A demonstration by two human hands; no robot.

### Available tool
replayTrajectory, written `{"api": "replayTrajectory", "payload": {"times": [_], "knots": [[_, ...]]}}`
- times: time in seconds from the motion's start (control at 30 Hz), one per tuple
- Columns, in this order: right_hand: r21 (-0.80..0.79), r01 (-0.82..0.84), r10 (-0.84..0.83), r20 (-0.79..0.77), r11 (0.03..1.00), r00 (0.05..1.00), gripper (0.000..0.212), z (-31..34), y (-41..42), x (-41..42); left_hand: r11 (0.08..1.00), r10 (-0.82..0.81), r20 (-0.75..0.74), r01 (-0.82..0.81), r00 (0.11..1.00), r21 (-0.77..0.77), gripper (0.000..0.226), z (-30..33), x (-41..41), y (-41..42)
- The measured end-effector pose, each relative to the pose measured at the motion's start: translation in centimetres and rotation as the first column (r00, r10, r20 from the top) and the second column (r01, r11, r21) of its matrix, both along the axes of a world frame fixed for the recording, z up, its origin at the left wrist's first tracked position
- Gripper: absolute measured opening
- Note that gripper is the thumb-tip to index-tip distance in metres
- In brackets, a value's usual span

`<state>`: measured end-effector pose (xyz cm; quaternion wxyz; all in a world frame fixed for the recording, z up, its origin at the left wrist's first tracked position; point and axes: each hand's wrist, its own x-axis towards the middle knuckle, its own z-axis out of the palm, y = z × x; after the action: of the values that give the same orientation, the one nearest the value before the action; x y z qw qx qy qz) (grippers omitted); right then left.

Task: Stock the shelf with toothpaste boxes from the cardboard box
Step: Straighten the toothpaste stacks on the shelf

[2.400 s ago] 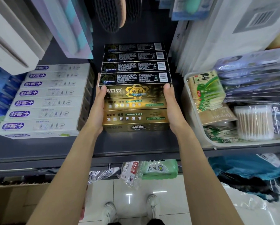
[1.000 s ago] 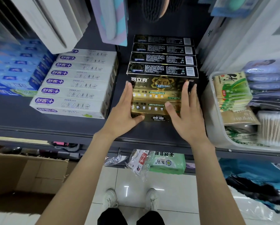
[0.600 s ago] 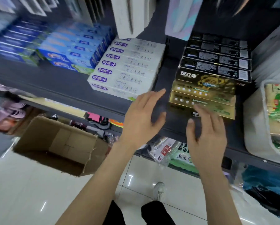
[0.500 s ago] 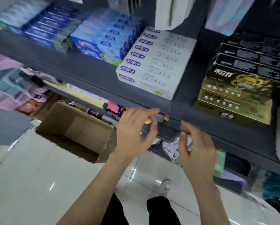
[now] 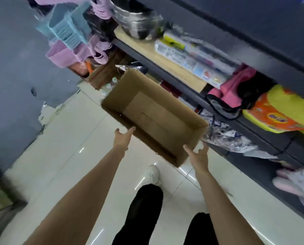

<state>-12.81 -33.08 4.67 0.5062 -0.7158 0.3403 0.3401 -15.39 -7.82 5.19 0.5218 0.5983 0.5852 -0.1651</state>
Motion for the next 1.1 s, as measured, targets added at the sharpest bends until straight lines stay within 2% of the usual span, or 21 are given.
{"api": "replayTrajectory", "payload": {"times": [0.07, 0.1, 0.17, 0.23, 0.33, 0.4, 0.5, 0.57, 0.63, 0.73, 0.9, 0.97, 1.03, 1.1], "knots": [[-0.102, -0.043, 0.041, -0.026, 0.994, 0.999, 0.093, -2.3, 2.1, -0.1, 0.999, -0.007, -0.008, 0.006, 1.0, -0.039, 0.091, -2.7, 0.6, 1.2], [-0.17, -0.075, 0.069, -0.041, 0.983, 0.997, 0.091, -3.3, 2.9, -0.2, 0.997, -0.06, -0.015, 0.06, 0.998, -0.039, 0.092, -3.9, 0.8, 1.6], [-0.307, -0.148, 0.143, -0.039, 0.94, 0.989, 0.08, -4.7, 3.9, -0.6, 0.963, -0.267, -0.059, 0.269, 0.962, 0.025, 0.091, -5.8, 0.5, 1.9], [-0.387, -0.186, 0.203, 0.003, 0.903, 0.979, 0.071, -5.3, 3.6, -1.0, 0.918, -0.379, -0.057, 0.383, 0.923, 0.102, 0.082, -6.8, 0.2, 1.5], [-0.404, -0.216, 0.268, 0.075, 0.889, 0.96, 0.069, -3.9, 2.8, -1.5, 0.925, -0.365, 0.011, 0.362, 0.931, 0.114, 0.071, -6.1, -0.2, 1.2], [-0.4, -0.233, 0.306, 0.128, 0.886, 0.944, 0.067, -2.1, 2.8, -2.2, 0.956, -0.286, 0.038, 0.282, 0.957, 0.084, 0.072, -5.0, -1.4, 1.7], [-0.391, -0.297, 0.389, 0.178, 0.871, 0.904, 0.066, 1.3, 3.5, -4.6, 0.997, -0.064, 0.115, 0.068, 0.991, -0.03, 0.08, -2.5, -5.7, 2.8], [-0.377, -0.353, 0.444, 0.188, 0.856, 0.876, 0.067, 3.8, 3.9, -6.7, 0.995, 0.044, 0.184, -0.026, 0.982, -0.098, 0.078, 0.2, -10.2, 2.8], [-0.362, -0.419, 0.508, 0.198, 0.833, 0.838, 0.068, 6.4, 4.3, -8.9, 0.991, 0.083, 0.236, -0.054, 0.968, -0.126, 0.079, 3.6, -15.7, 2.5], [-0.335, -0.56, 0.639, 0.205, 0.757, 0.741, 0.069, 11.1, 5.6, -12.4, 0.971, 0.224, 0.239, -0.194, 0.945, -0.141, 0.077, 9.4, -25.1, 2.2], [-0.243, -0.716, 0.756, 0.227, 0.654, 0.614, 0.073, 16.9, 9.7, -19.5, 0.866, 0.497, 0.249, -0.492, 0.831, -0.085, 0.053, 16.7, -40.4, 1.6], [-0.215, -0.769, 0.797, 0.215, 0.602, 0.564, 0.076, 18.7, 12.0, -22.5, 0.797, 0.601, 0.247, -0.592, 0.76, -0.119, 0.046, 18.1, -45.3, 1.1], [-0.229, -0.839, 0.867, 0.214, 0.493, 0.45, 0.077, 19.9, 14.5, -25.5, 0.715, 0.698, 0.246, -0.676, 0.673, -0.181, 0.044, 19.0, -49.6, 0.3], [-0.214, -0.898, 0.911, 0.244, 0.384, 0.331, 0.076, 20.8, 17.4, -28.8, 0.616, 0.785, 0.261, -0.753, 0.562, -0.23, 0.052, 19.6, -53.1, -0.4]]}}
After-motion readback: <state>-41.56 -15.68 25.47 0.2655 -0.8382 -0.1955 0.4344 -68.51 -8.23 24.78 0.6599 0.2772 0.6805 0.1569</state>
